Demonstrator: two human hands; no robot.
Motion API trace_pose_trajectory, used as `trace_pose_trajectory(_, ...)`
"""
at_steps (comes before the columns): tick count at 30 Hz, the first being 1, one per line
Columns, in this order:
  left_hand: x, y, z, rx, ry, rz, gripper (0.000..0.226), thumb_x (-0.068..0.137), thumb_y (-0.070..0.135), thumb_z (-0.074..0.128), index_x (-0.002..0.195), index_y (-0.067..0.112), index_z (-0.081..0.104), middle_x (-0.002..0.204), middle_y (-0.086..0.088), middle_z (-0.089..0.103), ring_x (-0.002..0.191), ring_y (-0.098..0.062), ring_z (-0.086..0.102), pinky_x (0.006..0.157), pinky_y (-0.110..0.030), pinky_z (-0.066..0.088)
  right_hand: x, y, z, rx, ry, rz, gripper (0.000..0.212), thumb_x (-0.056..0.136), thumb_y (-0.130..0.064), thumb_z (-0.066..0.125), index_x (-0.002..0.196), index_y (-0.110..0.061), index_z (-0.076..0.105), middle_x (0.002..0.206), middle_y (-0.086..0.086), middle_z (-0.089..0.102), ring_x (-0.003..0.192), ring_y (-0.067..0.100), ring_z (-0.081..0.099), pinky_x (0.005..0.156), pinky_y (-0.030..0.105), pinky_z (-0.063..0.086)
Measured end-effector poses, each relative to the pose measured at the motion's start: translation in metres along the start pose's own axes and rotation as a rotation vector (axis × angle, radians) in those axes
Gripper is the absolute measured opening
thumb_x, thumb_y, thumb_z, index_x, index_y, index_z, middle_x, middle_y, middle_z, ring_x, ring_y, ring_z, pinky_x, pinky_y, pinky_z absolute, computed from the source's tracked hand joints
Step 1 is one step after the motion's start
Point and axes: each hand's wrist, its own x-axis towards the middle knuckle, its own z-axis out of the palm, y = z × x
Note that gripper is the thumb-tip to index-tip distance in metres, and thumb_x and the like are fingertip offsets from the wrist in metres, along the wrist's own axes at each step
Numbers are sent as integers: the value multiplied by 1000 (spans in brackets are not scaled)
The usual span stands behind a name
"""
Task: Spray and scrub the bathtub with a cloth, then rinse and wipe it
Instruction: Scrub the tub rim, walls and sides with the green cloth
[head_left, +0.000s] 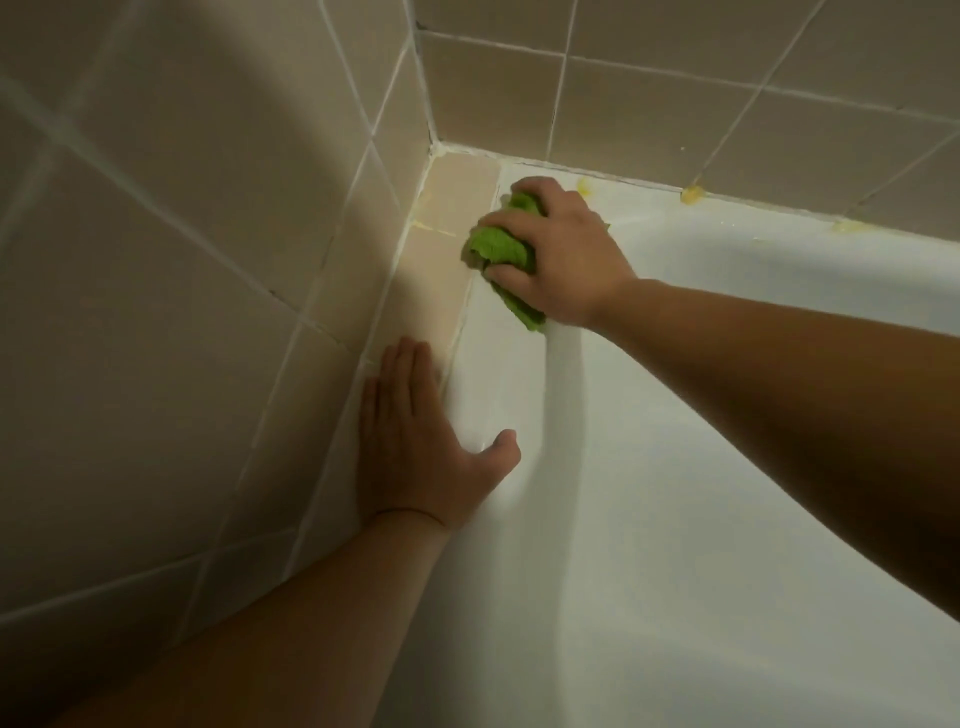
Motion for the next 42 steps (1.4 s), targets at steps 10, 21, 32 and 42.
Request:
trace_pose_trajectory(10,19,9,6,99,-99,26,115,66,68,55,159,5,32,169,-12,25,157,-26,21,125,-54,20,-18,7,7,-29,-58,-189,54,93,-56,60,143,-36,57,152,8,43,128,33,50,109,51,40)
trace_pose_trajectory(21,35,15,10,132,-196,84,110,67,65,54,161,13,30,171,-7,21,158,-26,17,127,-54,12,21,28,-4,-143,86,-8,50,99,-55,53,145,-32,53,153,8,41,132,33,45,114,50,36)
trace_pose_trajectory(32,49,23,17,141,-180,131,109,66,62,55,160,10,34,169,-8,25,157,-28,20,124,-54,12,17,-1,12,-196,199,351,62,103,-56,39,149,-14,35,145,18,38,118,36,45,104,47,39)
trace_pose_trajectory(42,60,26,15,64,-198,128,107,71,61,59,162,14,28,171,-4,20,159,-20,12,128,-47,5,19,26,-3,204,242,279,43,96,-32,65,136,-21,54,138,7,47,120,30,45,105,45,42)
